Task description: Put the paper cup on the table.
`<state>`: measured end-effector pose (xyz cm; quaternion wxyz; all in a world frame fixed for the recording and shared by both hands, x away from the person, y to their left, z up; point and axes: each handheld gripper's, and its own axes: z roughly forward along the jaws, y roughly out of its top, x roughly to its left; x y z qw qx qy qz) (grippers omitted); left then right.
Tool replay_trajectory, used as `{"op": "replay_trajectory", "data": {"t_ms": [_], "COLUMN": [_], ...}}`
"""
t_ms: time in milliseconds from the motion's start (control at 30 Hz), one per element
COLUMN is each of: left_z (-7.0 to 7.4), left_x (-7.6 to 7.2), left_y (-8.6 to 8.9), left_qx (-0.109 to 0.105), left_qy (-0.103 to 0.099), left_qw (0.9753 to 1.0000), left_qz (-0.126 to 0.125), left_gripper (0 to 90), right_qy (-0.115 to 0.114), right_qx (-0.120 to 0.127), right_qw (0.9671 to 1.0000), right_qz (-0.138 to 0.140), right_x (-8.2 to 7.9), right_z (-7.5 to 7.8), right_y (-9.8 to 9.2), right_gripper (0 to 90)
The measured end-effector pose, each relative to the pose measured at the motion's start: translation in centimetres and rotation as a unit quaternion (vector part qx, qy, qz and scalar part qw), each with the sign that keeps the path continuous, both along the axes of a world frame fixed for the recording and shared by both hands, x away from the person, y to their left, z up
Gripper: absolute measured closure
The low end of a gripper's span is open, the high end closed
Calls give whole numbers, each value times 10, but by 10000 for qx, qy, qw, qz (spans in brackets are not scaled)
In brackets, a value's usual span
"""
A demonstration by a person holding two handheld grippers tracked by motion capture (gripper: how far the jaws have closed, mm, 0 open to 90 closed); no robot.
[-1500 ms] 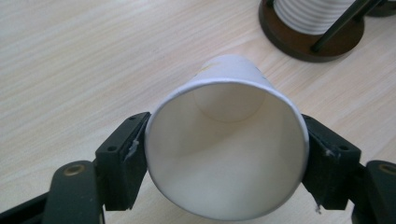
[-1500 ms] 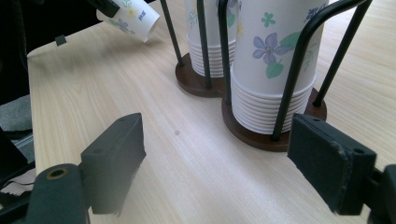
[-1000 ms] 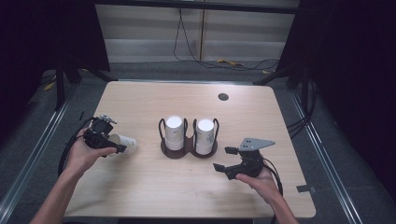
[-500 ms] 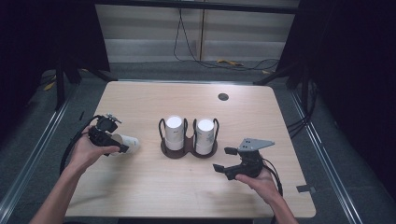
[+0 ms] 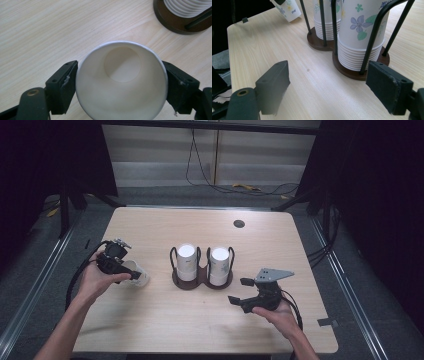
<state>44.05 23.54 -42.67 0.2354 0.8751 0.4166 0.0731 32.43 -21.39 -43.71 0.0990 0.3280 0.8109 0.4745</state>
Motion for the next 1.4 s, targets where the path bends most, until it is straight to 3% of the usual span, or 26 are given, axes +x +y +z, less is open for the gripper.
{"op": "replay_trajectory", "data": {"t_ms": [333,733,900,1167,1300,1400], "left_z": [-7,-13,-18,-21,-22,-24], "left_x": [2,-1,-2,-10,-18,-23], "left_y": [-2,3,8,16,22,26], "left_qx": [-164,-180,-198,-375,-514,-526], "left_qy": [27,5,35,-102,-50,-27], "left_qw": [9999,9998,9997,9990,9981,9981], "left_qz": [20,3,109,219,351,315], "left_gripper": [181,183,181,182,186,186], "right_qy": [11,27,18,11,12,6], "right_qx": [-12,-7,-5,-4,9,1], "right_qw": [10000,10000,10000,10000,10000,10000], "right_qz": [31,34,35,28,-10,-25], "right_x": [0,0,0,0,0,0], "right_z": [-1,-1,-1,-1,-1,-1], "right_y": [1,1,2,1,0,-1], "right_gripper": [198,198,198,198,198,198]}}
